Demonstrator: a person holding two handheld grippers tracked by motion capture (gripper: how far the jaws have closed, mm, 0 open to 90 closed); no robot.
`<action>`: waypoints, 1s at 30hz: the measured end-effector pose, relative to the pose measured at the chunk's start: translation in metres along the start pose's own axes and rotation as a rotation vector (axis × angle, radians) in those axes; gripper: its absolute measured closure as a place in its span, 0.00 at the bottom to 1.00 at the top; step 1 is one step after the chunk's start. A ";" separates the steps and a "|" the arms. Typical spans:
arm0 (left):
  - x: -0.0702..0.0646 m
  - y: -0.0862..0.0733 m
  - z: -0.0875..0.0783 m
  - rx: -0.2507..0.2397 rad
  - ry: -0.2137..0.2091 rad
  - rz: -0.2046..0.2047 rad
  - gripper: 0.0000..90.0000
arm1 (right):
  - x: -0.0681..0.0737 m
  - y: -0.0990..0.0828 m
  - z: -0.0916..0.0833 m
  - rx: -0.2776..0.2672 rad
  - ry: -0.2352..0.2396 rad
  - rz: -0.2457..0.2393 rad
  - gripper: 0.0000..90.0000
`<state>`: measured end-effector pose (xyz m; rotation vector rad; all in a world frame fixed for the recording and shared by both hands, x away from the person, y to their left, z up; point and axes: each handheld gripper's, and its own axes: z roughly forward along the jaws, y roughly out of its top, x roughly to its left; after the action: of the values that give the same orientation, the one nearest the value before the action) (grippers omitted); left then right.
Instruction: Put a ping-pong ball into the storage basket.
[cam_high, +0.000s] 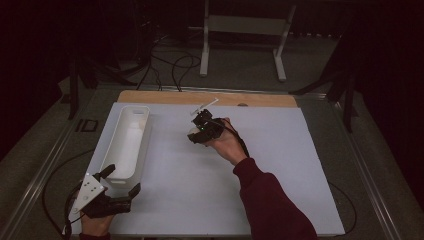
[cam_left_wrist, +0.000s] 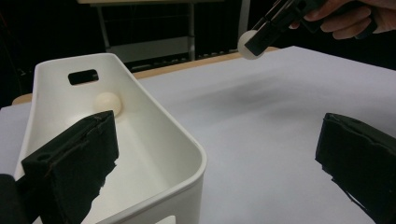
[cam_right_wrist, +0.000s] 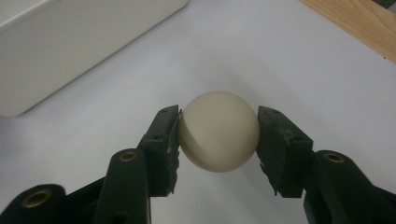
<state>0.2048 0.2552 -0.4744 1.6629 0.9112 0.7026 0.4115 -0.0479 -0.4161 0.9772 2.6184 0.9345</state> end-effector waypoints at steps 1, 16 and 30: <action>0.000 0.000 0.000 0.000 0.000 0.000 0.00 | 0.001 0.000 0.000 -0.003 0.003 0.000 0.56; 0.000 0.000 0.000 0.000 -0.001 0.001 0.00 | 0.006 0.005 -0.004 -0.013 0.022 -0.001 0.56; 0.000 0.000 0.000 0.000 -0.001 -0.001 0.00 | 0.011 0.008 -0.005 -0.022 0.038 -0.002 0.56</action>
<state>0.2048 0.2551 -0.4745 1.6626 0.9113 0.7014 0.4054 -0.0390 -0.4072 0.9608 2.6336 0.9891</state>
